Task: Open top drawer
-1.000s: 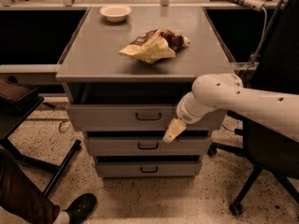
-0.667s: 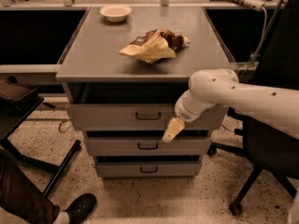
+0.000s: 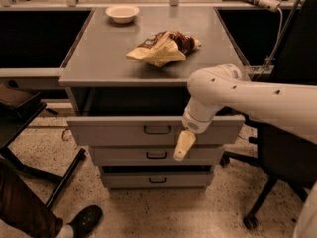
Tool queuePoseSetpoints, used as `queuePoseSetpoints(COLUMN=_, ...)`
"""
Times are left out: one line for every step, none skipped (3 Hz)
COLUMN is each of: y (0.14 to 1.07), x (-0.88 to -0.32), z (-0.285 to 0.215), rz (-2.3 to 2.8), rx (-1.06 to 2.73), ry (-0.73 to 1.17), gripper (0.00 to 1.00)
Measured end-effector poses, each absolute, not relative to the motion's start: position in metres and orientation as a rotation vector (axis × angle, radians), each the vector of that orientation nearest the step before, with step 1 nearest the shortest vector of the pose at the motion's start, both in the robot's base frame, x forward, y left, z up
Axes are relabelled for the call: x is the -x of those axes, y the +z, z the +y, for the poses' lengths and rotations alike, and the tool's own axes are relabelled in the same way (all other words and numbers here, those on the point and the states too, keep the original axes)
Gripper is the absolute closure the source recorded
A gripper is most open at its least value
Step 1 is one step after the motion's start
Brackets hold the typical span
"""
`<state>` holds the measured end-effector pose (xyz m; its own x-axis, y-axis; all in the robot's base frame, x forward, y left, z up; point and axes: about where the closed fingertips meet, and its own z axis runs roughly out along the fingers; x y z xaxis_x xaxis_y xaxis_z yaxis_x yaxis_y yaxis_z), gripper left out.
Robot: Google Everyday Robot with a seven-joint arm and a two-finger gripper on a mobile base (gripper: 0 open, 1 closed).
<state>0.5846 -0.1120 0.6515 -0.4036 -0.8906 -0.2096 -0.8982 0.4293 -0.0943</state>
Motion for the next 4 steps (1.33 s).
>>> queuePoseSetpoints(y=0.652, x=-0.585, z=-0.112, rz=2.455, rx=1.565, ry=0.049, gripper=0.00)
queuePoseSetpoints(y=0.649, x=-0.559, z=-0.121, rz=2.511, rx=1.594, ry=0.084, gripper=0.00)
queuePoseSetpoints(y=0.649, x=-0.559, z=-0.121, rz=2.512, rx=1.594, ry=0.084, gripper=0.00)
queuePoseSetpoints(y=0.647, x=-0.557, z=-0.121, rz=2.534, rx=1.596, ry=0.089, gripper=0.00)
